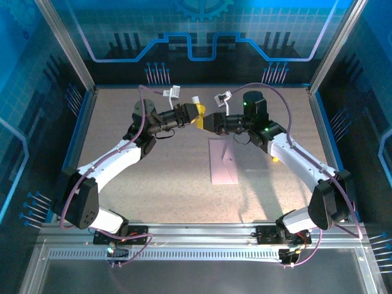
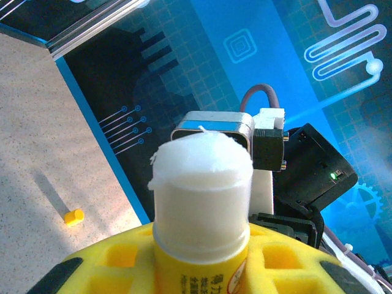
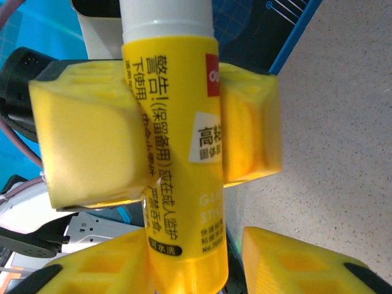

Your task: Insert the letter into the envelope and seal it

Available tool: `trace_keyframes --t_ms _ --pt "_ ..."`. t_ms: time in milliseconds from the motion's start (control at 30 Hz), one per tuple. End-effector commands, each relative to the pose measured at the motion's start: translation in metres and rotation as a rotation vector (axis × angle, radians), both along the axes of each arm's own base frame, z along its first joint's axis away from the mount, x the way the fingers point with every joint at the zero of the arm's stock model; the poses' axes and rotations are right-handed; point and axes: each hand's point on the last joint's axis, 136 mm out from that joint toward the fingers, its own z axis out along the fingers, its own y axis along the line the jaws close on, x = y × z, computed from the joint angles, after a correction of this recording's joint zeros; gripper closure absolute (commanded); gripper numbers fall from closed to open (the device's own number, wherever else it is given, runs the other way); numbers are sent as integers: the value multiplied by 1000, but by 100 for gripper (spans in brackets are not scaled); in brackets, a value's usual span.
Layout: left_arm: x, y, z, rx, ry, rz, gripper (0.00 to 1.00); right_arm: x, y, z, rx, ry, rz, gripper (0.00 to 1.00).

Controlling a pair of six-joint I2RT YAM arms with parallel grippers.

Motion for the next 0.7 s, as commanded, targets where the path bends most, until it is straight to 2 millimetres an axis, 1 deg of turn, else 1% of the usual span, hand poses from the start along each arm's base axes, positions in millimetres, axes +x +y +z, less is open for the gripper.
trace_keyframes --t_ms 0,233,400,467,567,667 --pt "-5 -2 6 -19 -34 -21 98 -2 7 16 30 -43 28 64" --pt "-3 -3 5 -18 -34 -21 99 -1 5 17 27 -51 12 81" --pt "-2 -3 0 -3 -15 -16 99 4 3 17 -6 -76 -37 87" --pt "-2 -4 -2 22 -6 -10 98 4 5 15 -72 -119 -72 88" --pt "-1 -8 -9 104 38 29 99 3 13 11 -200 -202 -133 88" --pt "-3 -17 -14 203 100 84 100 3 26 11 -308 -305 -194 89"
